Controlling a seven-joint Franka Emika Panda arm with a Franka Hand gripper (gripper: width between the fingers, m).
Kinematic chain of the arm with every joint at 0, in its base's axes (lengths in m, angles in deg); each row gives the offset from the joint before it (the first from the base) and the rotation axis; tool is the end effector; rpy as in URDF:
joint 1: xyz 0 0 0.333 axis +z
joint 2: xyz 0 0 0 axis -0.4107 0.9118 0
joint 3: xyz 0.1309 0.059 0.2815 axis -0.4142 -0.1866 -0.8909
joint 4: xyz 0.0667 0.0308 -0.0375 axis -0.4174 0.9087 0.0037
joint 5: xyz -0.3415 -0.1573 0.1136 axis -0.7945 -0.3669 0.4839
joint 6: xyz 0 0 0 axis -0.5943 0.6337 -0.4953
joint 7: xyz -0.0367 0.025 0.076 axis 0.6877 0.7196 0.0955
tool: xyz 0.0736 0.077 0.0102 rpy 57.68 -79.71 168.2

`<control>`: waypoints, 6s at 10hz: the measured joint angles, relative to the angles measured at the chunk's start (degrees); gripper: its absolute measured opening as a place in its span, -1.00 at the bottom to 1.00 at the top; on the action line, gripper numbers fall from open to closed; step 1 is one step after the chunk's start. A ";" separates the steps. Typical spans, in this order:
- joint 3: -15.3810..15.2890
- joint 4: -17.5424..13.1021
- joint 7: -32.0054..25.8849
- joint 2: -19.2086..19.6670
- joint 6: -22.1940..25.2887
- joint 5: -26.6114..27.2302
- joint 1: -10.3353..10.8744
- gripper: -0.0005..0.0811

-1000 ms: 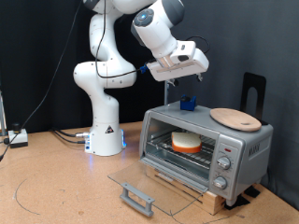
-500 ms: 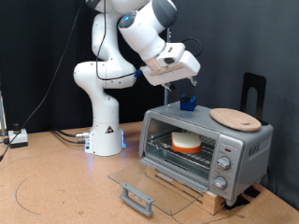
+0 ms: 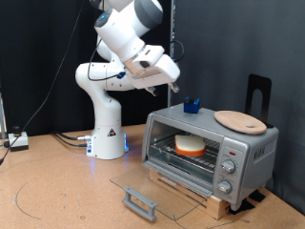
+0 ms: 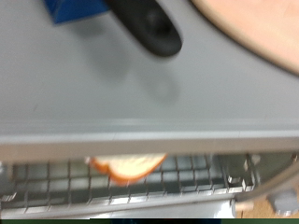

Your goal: Make a piece of toast with the oven

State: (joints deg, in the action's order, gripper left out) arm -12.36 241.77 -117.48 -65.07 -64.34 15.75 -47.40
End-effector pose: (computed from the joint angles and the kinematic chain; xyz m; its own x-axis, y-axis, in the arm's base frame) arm 0.3409 0.0006 0.4319 0.3977 0.6742 0.6223 0.9123 -0.3630 -0.1898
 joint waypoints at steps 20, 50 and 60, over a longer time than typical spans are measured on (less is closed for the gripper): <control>3.98 -6.41 62.33 14.36 13.61 -0.50 -8.67 0.99; 8.19 -21.41 65.94 60.05 -0.17 -17.84 -16.04 0.99; 1.66 -15.94 64.36 61.27 -2.22 -16.87 -13.08 0.99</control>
State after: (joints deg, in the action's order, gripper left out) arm -10.71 225.83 -53.12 -3.80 -66.56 -1.12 -60.47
